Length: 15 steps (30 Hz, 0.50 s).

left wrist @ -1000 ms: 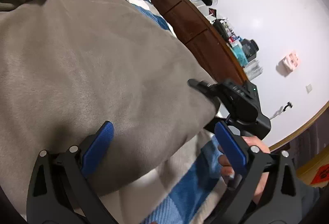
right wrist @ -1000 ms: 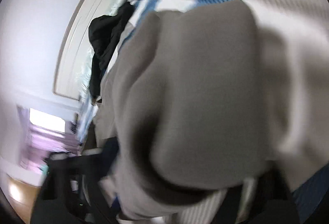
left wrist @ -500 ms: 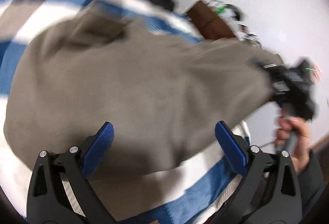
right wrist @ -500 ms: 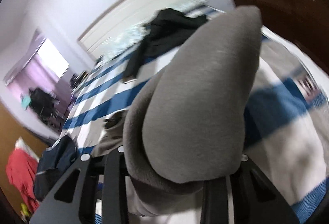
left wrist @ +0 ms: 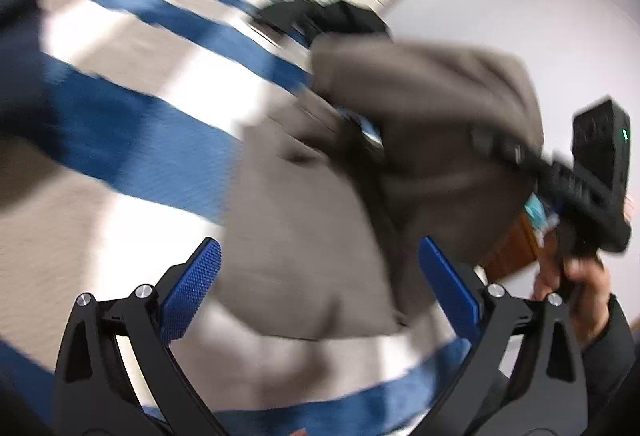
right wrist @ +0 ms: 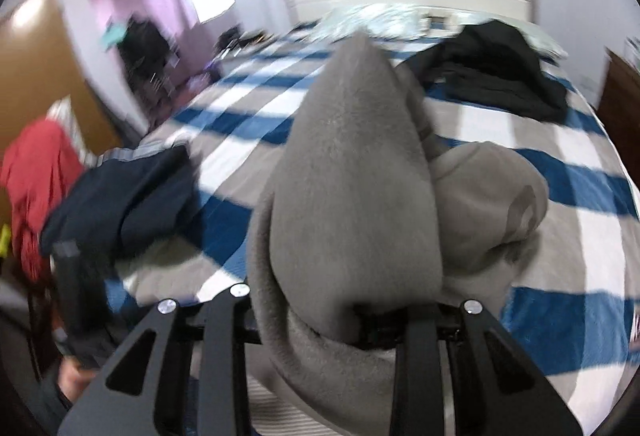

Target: Fold large clothes

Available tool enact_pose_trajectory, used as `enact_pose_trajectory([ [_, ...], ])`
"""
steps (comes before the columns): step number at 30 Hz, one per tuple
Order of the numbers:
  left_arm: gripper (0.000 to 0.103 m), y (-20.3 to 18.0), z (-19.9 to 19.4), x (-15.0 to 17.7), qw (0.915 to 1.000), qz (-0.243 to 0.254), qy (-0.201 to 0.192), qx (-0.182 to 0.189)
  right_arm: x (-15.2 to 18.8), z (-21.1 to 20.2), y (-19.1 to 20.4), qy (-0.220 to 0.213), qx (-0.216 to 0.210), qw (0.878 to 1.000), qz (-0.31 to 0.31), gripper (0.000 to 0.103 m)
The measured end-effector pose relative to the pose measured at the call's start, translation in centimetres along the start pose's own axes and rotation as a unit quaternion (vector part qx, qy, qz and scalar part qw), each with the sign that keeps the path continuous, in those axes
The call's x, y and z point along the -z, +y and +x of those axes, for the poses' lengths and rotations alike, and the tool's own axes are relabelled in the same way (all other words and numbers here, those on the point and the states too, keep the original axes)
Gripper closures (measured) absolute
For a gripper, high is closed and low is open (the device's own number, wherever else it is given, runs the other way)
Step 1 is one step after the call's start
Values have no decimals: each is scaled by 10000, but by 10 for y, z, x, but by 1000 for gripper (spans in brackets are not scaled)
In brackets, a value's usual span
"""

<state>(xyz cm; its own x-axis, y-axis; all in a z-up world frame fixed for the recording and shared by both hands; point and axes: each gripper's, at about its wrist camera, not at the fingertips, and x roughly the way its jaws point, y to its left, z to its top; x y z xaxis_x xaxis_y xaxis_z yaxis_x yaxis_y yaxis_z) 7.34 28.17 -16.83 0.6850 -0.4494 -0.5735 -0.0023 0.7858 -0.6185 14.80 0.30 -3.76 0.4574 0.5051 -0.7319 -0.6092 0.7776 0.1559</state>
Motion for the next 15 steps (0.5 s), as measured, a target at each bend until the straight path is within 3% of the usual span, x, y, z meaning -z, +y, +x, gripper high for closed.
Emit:
enact_pose_trajectory([
  [5,7,47,-26,-6,9977,-398,-227,-502,23,45,66,722,181,9928,-937,71],
  [9,7,58,-29,-7,9966,-351,-166,-728,58,90,86,1376,298,9843,-1061,71],
  [11,7,61,-31,-7,9965,-335,-169,-746,72,103,84,1467,227,9844,-941,70],
  [15,7,64,-28,-4,9967,-408,-108,-687,87,100,78,1201,142,9896,-784,67],
])
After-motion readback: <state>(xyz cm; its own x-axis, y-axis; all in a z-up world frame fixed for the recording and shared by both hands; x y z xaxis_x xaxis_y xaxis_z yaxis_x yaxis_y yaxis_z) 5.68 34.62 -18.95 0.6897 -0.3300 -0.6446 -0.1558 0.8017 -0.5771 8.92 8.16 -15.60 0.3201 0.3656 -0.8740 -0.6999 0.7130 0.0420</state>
